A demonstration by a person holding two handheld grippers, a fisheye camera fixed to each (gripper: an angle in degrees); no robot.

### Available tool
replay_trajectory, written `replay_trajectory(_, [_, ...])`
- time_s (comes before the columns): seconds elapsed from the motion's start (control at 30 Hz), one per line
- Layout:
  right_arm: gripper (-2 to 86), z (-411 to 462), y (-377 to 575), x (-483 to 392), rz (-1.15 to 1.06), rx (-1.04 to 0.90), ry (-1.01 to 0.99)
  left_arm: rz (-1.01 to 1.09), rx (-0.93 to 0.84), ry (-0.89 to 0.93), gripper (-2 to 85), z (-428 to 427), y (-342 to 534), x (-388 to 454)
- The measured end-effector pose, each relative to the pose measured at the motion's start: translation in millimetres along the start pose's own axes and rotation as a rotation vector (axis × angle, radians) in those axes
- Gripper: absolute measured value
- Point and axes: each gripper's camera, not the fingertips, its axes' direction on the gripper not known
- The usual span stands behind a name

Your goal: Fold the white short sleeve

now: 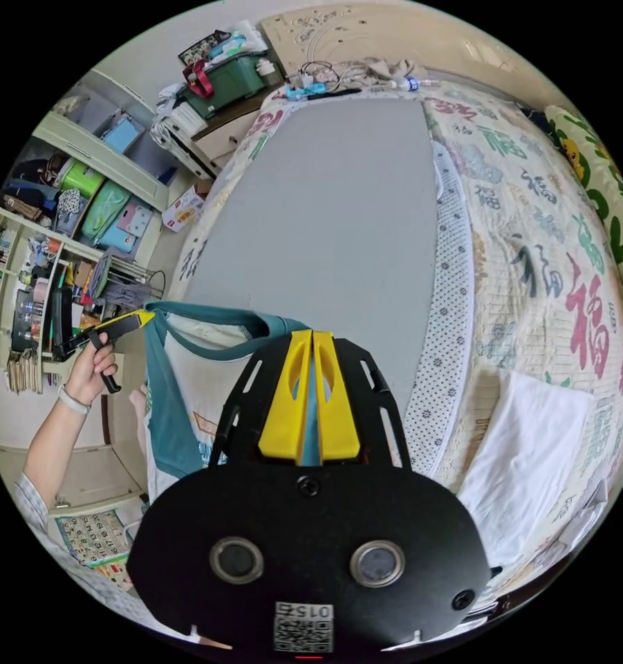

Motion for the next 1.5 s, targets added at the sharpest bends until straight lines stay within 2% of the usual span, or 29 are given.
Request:
replay_trajectory(0.17, [-0.6,-34.4,24.7,2.8,-0.001,0.081,0.0,0.094,0.077,0.002,-0.4,-37.2,8.3,43.9])
replay_trajectory(0.27, [-0.5,-59.9,76.9,0.9,-0.078,0.139,-0.038,0.228,0.126,0.031,-0.3,-62.2,49.1,68.8])
replay_trajectory(0.33, [-0.5,-76.1,144.8,-4.7,-0.186,0.17,-0.054,0.363,0.144,0.06,-0.3,-82.0,106.5,89.2])
replay_trajectory(0.47, [-0.4,-84.3,259.7,8.4,-0.2,0.115,-0.147,0.471,0.072,0.145,-0.1,-97.6,218.8,117.8])
replay_trajectory(0.53, [-0.4,-77.0,330.3,21.6,-0.165,0.03,-0.202,0.522,0.004,0.17,0.0,-94.6,297.7,139.3])
replay_trajectory(0.67, [-0.4,-44.7,409.7,32.9,-0.153,-0.123,-0.197,0.537,-0.116,0.134,0.1,-65.9,399.1,161.9])
replay_trajectory(0.83, [-0.3,7.6,449.5,53.9,-0.15,-0.247,-0.174,0.465,-0.21,0.065,0.4,-24.3,478.8,173.4])
replay_trajectory(0.97, [-0.1,26.3,450.2,64.9,-0.181,-0.312,-0.129,0.452,-0.286,-0.011,0.9,-11.4,502.9,179.8])
replay_trajectory(1.07, [2.6,32.4,451.0,78.8,-0.147,-0.366,-0.121,0.36,-0.321,-0.011,3.0,-10.2,521.5,171.6])
replay_trajectory(1.13, [6.6,29.0,445.0,94.2,-0.038,-0.326,-0.166,0.22,-0.274,0.039,6.0,-17.0,532.0,164.7])
replay_trajectory(1.27, [9.2,40.7,433.3,114.3,0.212,-0.278,-0.269,-0.043,-0.164,0.101,10.1,-9.6,552.3,159.1])
replay_trajectory(1.33, [8.8,56.2,426.7,115.3,0.29,-0.296,-0.328,-0.219,-0.159,0.119,9.7,9.5,571.1,153.7])
replay_trajectory(1.5, [3.6,71.9,417.3,122.1,0.385,-0.306,-0.37,-0.404,-0.1,0.146,5.8,30.8,608.5,146.6])
